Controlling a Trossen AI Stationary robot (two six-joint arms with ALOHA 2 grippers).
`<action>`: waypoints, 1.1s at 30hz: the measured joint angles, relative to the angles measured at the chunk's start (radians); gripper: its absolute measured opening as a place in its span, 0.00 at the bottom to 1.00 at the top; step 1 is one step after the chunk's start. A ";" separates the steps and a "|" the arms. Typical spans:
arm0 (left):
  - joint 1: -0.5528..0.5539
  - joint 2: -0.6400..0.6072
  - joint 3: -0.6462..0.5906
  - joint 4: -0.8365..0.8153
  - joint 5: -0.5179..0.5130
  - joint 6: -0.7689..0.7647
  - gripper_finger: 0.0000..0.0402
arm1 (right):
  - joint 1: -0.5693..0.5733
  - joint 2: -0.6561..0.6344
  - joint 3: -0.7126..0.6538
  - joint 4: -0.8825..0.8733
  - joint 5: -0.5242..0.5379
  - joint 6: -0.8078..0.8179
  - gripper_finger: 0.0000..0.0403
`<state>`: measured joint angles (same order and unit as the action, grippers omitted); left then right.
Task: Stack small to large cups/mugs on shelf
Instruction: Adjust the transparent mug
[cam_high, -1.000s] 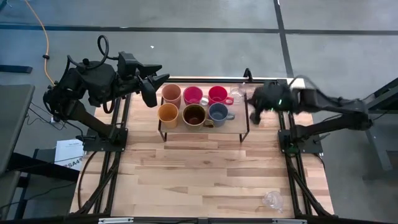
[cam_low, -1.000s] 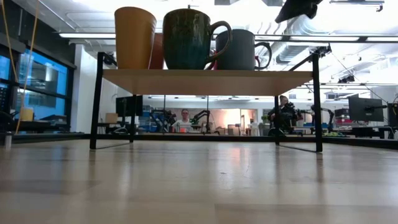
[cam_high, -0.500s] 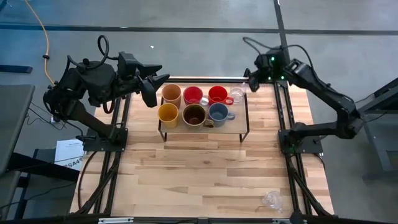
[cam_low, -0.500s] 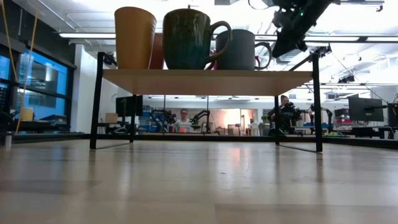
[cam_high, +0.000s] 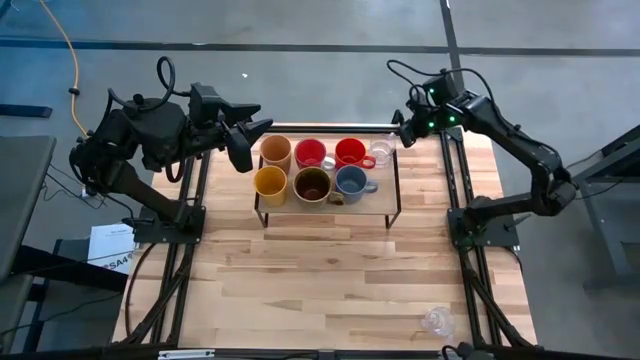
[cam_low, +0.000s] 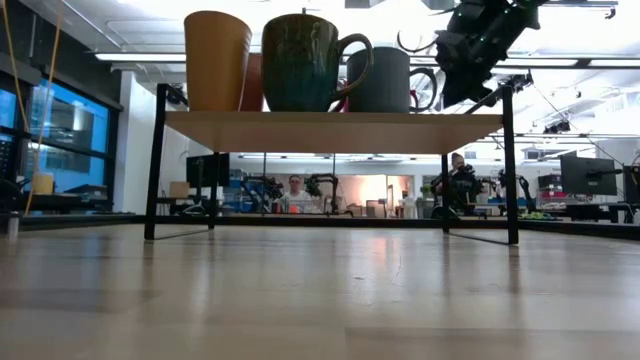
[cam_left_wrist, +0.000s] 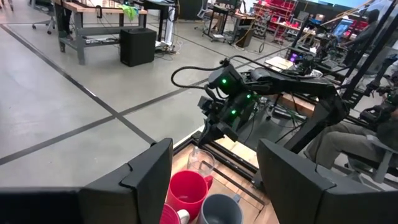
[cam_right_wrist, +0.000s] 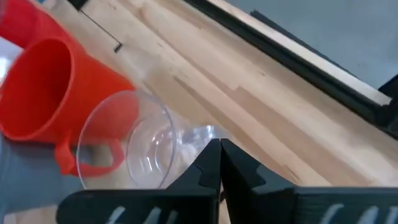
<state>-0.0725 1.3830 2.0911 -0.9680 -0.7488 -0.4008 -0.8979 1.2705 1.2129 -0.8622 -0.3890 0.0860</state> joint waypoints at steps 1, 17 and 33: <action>0.000 0.000 0.000 0.000 0.000 0.000 0.55 | 0.004 0.000 0.000 -0.009 0.008 0.000 0.00; 0.000 0.000 0.000 -0.008 0.000 0.003 0.55 | 0.101 0.000 0.000 -0.033 0.040 0.072 0.00; 0.000 0.000 0.000 -0.031 0.001 0.003 0.55 | 0.201 -0.001 0.000 -0.079 0.041 0.126 0.00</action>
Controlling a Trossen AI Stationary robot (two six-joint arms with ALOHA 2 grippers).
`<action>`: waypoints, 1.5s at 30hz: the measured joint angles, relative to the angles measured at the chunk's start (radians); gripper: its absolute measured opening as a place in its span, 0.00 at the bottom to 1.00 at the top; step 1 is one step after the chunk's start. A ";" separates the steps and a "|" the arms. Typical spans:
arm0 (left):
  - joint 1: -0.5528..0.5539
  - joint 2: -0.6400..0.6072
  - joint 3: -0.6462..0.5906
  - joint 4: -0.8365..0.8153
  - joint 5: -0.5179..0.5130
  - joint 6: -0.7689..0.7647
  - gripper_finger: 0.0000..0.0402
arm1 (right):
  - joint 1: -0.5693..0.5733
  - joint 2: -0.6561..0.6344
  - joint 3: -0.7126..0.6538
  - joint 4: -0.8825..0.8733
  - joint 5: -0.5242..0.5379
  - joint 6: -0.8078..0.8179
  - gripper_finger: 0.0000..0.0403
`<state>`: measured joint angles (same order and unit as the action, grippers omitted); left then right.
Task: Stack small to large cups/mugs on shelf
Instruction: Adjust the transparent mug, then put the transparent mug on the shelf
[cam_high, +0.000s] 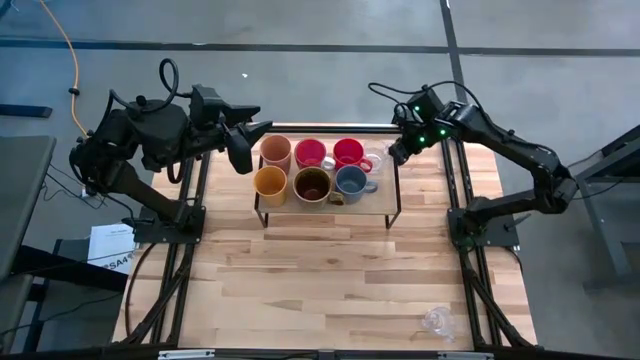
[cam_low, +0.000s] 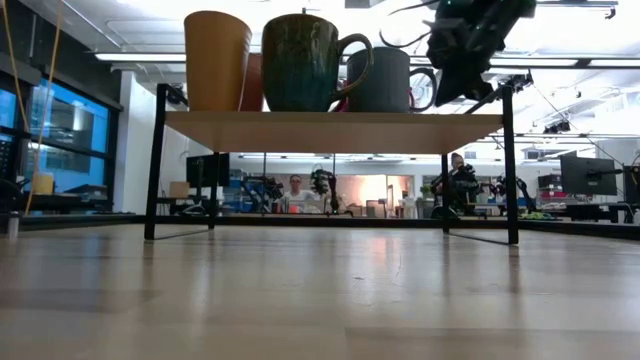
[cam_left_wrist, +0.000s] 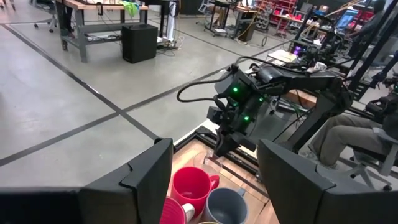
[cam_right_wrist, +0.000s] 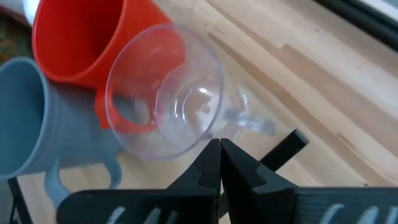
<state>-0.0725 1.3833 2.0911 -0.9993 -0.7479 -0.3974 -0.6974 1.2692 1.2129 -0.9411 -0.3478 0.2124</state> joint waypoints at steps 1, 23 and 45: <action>0.000 0.000 0.000 0.000 0.000 0.000 0.55 | 0.006 0.000 0.000 -0.007 0.001 0.000 0.00; 0.000 0.000 0.000 0.002 0.000 -0.003 0.55 | -0.068 0.010 0.000 0.102 0.107 -0.057 0.00; 0.000 0.000 0.000 0.002 0.000 -0.002 0.55 | -0.077 -0.024 0.000 0.059 0.006 -0.057 0.00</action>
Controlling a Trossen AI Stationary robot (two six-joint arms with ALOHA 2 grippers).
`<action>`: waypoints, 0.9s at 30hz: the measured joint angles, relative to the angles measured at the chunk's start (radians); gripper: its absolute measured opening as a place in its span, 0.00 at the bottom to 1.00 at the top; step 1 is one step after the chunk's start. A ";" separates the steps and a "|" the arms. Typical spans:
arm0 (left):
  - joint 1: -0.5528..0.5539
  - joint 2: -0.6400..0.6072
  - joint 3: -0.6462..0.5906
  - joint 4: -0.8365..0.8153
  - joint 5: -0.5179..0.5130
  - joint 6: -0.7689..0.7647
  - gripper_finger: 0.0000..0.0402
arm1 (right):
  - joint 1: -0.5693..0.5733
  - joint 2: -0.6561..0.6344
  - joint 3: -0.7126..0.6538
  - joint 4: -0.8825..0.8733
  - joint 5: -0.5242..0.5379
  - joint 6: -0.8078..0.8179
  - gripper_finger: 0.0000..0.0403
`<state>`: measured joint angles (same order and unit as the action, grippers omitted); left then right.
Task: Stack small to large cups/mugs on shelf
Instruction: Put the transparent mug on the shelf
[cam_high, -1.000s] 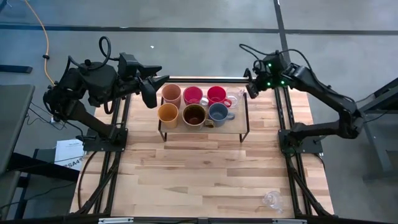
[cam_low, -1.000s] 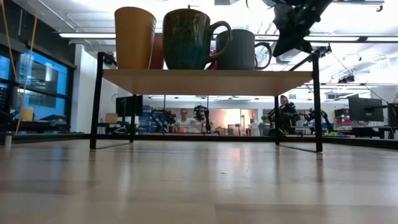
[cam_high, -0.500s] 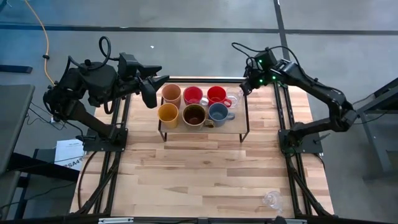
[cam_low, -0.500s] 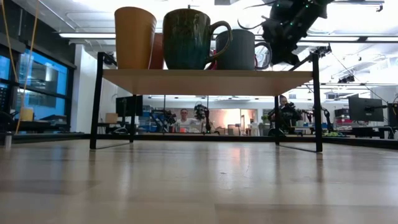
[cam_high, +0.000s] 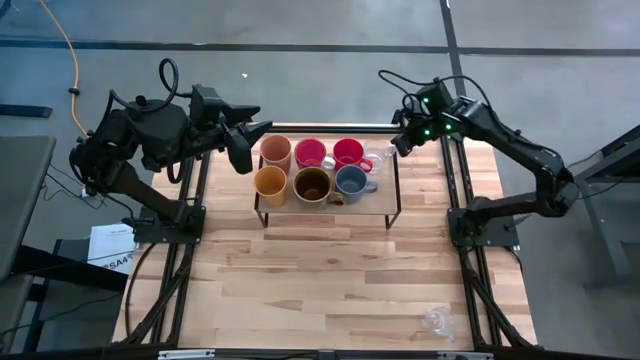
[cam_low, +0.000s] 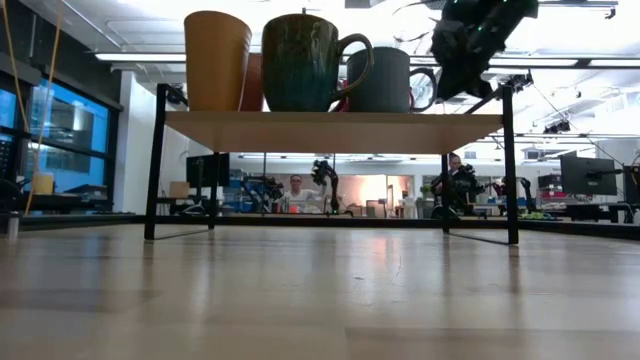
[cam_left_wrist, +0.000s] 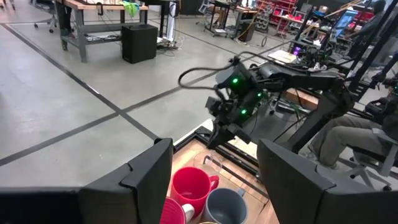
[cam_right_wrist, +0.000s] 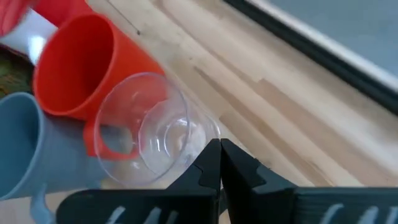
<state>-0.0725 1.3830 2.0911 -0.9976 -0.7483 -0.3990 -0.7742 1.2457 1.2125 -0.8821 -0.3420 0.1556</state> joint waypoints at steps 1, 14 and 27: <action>0.000 0.000 0.000 0.000 0.000 0.000 0.55 | -0.001 -0.015 0.000 0.000 0.011 0.000 0.00; 0.000 -0.030 0.000 -0.112 -0.001 0.002 0.55 | 0.282 -0.414 -0.097 -0.003 -0.067 0.198 0.00; -0.126 -0.118 -0.385 0.218 0.026 0.009 0.55 | 0.666 -0.464 -0.239 0.565 0.222 0.160 0.00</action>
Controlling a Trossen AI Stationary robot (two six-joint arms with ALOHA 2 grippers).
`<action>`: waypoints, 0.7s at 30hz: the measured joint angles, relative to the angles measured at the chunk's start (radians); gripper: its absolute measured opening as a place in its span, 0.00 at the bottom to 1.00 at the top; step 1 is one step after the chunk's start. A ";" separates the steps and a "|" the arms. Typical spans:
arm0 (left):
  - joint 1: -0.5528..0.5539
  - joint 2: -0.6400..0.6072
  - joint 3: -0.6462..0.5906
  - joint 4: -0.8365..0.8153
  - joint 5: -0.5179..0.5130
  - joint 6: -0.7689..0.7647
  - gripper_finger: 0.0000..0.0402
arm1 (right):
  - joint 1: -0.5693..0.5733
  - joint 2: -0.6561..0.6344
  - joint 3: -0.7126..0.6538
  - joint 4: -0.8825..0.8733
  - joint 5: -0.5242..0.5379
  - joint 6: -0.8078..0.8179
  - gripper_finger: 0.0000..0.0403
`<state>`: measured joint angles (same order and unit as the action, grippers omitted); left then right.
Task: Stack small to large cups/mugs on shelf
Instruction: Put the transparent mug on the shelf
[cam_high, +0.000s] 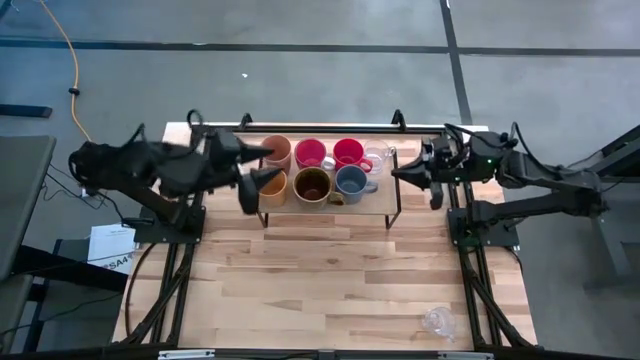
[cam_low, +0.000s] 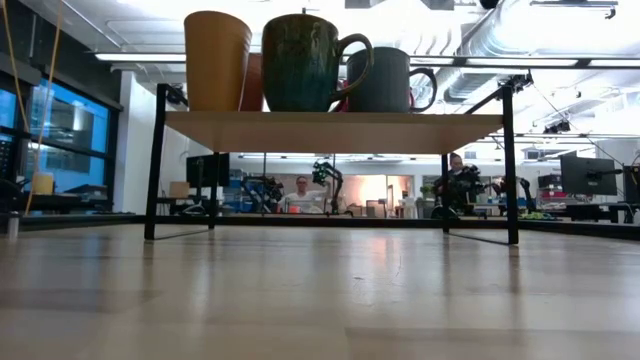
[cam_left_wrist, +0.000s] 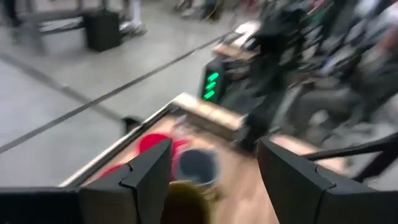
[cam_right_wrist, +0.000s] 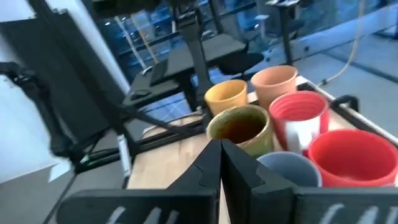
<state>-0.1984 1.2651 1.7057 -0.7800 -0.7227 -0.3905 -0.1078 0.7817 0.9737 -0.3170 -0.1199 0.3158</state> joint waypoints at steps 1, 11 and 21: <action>-0.023 -0.030 -0.059 0.073 0.000 0.010 0.55 | 0.000 0.006 0.000 0.009 0.012 -0.007 0.00; -0.097 -0.378 -0.612 0.723 0.165 0.133 0.47 | 0.000 0.022 0.002 0.057 0.020 -0.063 0.00; 0.024 -0.657 -0.720 0.696 0.180 0.177 0.27 | -0.001 0.025 0.002 0.061 0.022 -0.089 0.00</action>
<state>-0.1744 0.6077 0.9859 -0.0845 -0.5422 -0.2136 -0.1085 0.8066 0.9760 -0.2562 -0.0982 0.2264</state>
